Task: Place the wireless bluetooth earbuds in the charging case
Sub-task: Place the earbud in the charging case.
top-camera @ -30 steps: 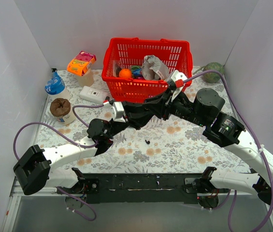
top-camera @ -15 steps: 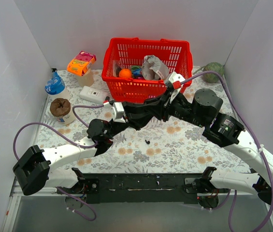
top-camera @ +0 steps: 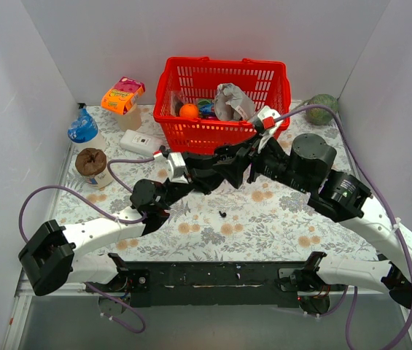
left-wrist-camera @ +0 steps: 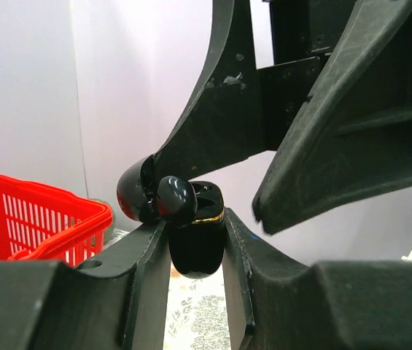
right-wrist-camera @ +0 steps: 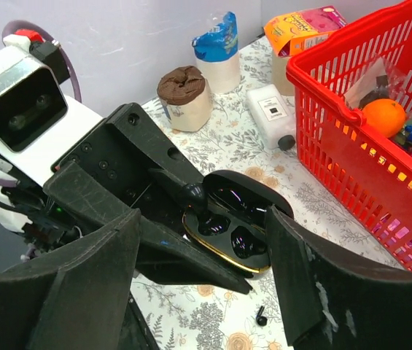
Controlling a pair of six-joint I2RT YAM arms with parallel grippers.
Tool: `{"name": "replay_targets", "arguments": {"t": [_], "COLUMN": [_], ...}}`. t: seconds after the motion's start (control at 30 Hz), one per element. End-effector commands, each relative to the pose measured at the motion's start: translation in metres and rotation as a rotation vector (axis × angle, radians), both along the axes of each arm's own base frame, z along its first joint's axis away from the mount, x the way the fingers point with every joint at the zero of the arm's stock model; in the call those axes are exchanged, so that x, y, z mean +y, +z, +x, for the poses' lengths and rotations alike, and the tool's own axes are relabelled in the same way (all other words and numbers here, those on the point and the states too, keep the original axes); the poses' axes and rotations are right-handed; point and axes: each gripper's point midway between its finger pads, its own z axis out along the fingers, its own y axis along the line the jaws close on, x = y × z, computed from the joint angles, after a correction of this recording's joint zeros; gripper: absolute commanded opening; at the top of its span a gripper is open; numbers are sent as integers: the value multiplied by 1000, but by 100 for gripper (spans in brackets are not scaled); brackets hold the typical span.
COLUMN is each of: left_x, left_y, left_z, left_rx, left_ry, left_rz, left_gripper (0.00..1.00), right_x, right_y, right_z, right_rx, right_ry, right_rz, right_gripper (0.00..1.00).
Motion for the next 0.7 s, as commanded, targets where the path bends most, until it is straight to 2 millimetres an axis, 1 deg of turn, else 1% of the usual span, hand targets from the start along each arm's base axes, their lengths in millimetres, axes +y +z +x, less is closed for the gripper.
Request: {"name": "replay_targets", "arguments": {"t": [0.0, 0.07, 0.1, 0.2, 0.27, 0.33, 0.37, 0.4, 0.43, 0.47, 0.53, 0.67], "left_x": [14, 15, 16, 16, 17, 16, 15, 13, 12, 11, 9, 7], "left_y": [20, 18, 17, 16, 17, 16, 18, 14, 14, 13, 14, 13], "left_z": [-9, -8, -7, -8, -8, -5, -3, 0, 2, 6, 10, 17], "left_rx": [-47, -41, -37, -33, -32, -24, -21, -8, -3, 3, 7, 2], "left_ry": [15, 22, 24, 25, 26, 33, 38, 46, 54, 70, 83, 110], "left_rz": [-56, -55, -52, -50, -52, -47, -44, -26, -21, -14, -4, 16], "left_gripper": [0, 0, 0, 0, 0, 0, 0, 0, 0, 0, 0, 0], "right_x": [-24, -31, -37, -47, -51, -48, -44, -43, -41, -40, -33, -28], "right_y": [41, 52, 62, 64, 61, 56, 49, 46, 47, 41, 34, 33], "right_z": [5, 3, 1, 6, 11, 17, 20, 22, 23, 24, 30, 37], "right_rx": [-35, -50, -66, -77, -70, -45, -24, -9, 6, 23, 43, 56], "right_ry": [-105, -121, -128, -178, -215, -237, -242, -247, -253, -257, -261, -286], "right_rz": [79, 97, 113, 99, 83, 70, 48, 41, 44, 22, -5, -13], "right_gripper": [79, 79, 80, 82, 83, 86, 88, 91, 92, 93, 94, 95]}}
